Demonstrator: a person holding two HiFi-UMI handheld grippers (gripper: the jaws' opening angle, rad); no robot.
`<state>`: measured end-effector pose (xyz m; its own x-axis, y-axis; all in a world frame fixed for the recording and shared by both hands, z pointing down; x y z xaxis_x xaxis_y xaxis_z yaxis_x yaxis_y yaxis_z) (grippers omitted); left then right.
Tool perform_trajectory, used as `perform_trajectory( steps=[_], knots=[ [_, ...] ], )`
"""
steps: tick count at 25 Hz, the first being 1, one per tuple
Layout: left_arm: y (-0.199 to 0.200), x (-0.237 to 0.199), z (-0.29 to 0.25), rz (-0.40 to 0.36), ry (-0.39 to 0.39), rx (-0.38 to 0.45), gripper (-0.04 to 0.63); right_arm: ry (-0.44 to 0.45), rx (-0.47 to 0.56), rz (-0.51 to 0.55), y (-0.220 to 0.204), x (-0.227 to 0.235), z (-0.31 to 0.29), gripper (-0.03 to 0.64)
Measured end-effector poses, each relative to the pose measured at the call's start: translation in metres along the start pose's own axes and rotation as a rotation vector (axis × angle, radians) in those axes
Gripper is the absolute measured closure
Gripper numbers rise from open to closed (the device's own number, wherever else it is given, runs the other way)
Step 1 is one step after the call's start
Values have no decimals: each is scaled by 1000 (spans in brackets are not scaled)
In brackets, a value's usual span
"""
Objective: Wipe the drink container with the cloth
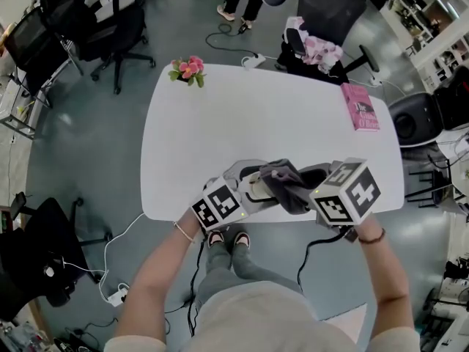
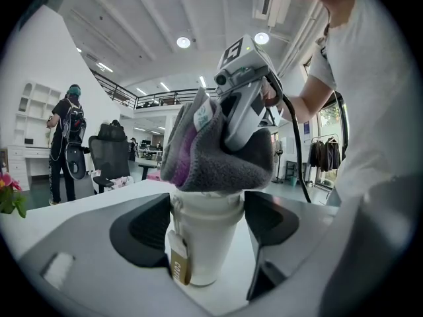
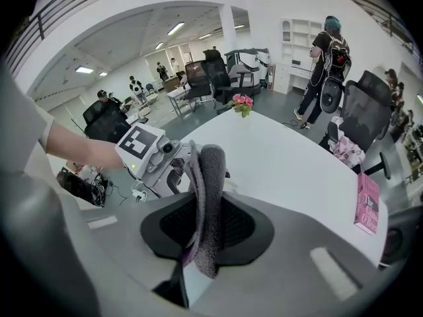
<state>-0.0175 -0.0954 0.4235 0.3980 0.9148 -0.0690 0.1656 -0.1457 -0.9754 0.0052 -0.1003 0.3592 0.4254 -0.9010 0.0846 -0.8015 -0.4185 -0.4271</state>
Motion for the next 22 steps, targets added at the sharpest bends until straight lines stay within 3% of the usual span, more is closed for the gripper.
perform_trajectory(
  steps=[22],
  knots=[
    [0, 0, 0, 3, 4, -2, 242, -38, -23, -58, -7, 31, -5, 548]
  ],
)
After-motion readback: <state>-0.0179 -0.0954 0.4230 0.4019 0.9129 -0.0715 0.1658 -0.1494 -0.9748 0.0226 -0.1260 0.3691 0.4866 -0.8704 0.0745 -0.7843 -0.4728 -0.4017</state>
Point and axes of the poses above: the fingertips, and each gripper's own axes: z backward along the fingers, x to its right, y out of its top, the point moved 2 cm from there along z, backward along the fingers, and after that the axes turned 5 degrees about -y, right-handed, at the moved point
